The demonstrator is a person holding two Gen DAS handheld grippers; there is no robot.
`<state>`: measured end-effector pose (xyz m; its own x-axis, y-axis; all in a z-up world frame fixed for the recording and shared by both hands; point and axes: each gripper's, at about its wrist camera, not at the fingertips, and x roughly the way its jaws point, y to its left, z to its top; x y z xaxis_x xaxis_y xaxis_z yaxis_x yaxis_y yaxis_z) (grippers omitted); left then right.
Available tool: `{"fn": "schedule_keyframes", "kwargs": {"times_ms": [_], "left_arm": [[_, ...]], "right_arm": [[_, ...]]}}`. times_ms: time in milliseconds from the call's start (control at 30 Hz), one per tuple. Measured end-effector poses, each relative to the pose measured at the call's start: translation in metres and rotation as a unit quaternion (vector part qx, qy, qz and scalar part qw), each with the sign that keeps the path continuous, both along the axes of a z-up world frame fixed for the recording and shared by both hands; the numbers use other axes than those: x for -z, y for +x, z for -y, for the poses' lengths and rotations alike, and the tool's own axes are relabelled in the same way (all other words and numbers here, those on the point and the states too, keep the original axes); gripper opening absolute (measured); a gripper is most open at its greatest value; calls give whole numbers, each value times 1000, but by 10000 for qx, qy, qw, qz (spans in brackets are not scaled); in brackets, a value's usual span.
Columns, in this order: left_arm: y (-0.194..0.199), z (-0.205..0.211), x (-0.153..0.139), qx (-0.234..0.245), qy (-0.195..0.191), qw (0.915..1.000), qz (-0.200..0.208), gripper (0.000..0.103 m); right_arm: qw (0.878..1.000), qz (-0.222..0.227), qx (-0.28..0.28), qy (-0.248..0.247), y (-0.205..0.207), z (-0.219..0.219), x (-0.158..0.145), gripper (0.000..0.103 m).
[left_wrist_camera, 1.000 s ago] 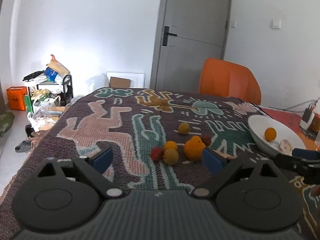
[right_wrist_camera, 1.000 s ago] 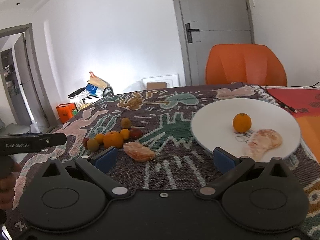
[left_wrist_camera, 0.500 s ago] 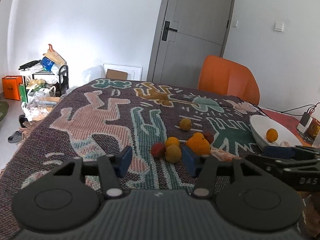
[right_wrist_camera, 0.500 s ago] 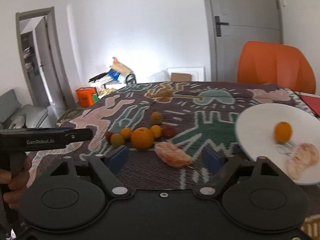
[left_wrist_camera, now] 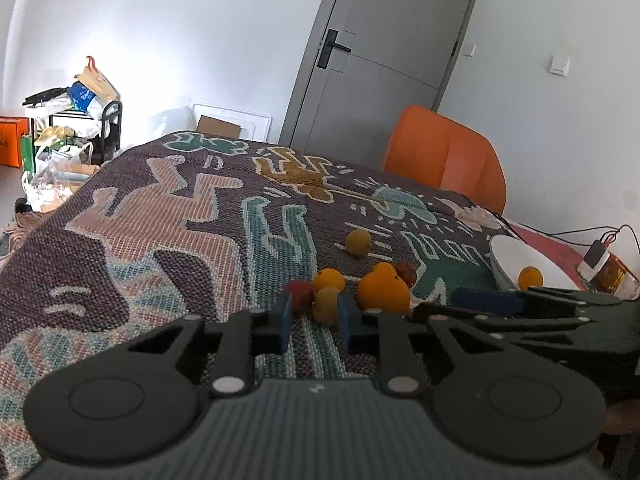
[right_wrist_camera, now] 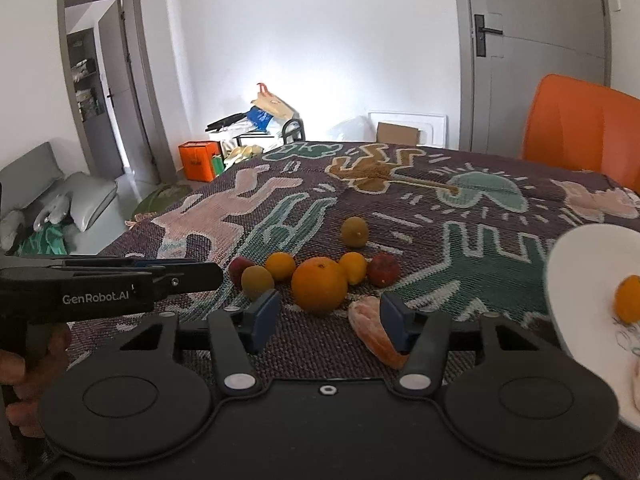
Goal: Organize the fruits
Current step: 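Grasp a large orange with the right gripper while the left gripper moves to small yellow fruits, then grasp a small yellow fruit with the left gripper while the right gripper carries the orange to the plate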
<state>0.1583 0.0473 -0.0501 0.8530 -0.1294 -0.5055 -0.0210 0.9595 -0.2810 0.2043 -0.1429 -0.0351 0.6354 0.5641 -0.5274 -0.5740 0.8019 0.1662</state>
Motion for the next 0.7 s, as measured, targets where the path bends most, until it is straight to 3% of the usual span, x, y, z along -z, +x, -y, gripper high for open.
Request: {"fn": "schedule_keyframes", "kwargs": {"times_ms": [433, 533, 700], "left_arm": [[4, -12, 2, -122, -202, 9997, -46, 20], [6, -13, 4, -100, -219, 9996, -111, 20], [8, -8, 4, -16, -204, 9997, -148, 21]], "right_arm": [[9996, -65, -150, -209, 26, -23, 10, 54], [9995, -150, -204, -171, 32, -25, 15, 37], [9998, -92, -173, -40, 26, -19, 10, 36]]}}
